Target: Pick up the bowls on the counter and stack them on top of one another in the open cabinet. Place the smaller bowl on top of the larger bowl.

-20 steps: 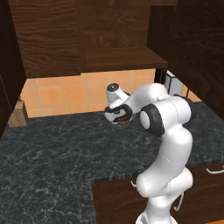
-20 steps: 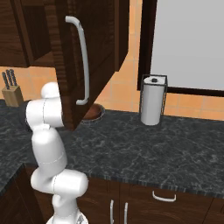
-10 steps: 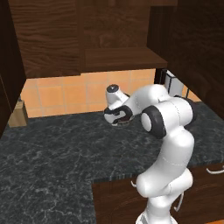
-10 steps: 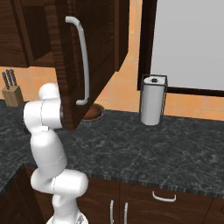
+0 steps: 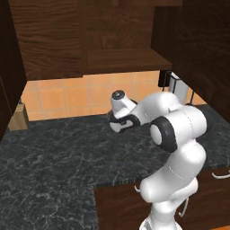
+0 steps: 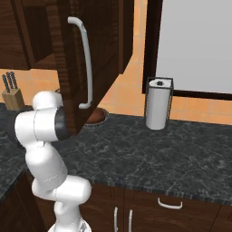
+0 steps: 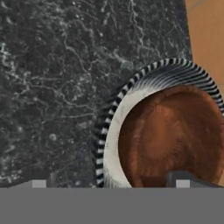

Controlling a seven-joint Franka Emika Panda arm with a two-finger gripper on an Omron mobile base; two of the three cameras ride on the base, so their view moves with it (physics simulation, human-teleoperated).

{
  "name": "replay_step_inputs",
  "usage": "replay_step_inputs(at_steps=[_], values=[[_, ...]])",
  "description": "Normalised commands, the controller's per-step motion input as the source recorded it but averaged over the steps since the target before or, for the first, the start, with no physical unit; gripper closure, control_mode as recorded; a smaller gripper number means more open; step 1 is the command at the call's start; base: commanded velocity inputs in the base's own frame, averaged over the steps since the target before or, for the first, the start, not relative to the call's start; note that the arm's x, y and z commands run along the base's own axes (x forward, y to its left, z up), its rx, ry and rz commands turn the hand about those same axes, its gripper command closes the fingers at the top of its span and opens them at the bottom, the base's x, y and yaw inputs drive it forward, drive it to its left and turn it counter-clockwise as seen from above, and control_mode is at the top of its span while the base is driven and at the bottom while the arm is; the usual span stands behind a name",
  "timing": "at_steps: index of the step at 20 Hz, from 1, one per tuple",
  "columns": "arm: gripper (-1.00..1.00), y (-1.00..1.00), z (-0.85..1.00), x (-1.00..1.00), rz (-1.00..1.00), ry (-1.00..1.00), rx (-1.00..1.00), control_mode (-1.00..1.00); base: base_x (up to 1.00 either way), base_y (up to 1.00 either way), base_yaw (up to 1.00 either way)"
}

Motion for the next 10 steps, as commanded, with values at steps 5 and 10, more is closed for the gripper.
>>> replay_step_inputs(at_steps=[5,10], values=[[-1.00,0.00,-0.58,0.47,0.01,-0.03,-0.11,-1.00,0.00,0.00,0.00],[1.00,0.00,-0.55,0.11,0.02,0.00,-0.06,-1.00,0.00,0.00,0.00]])
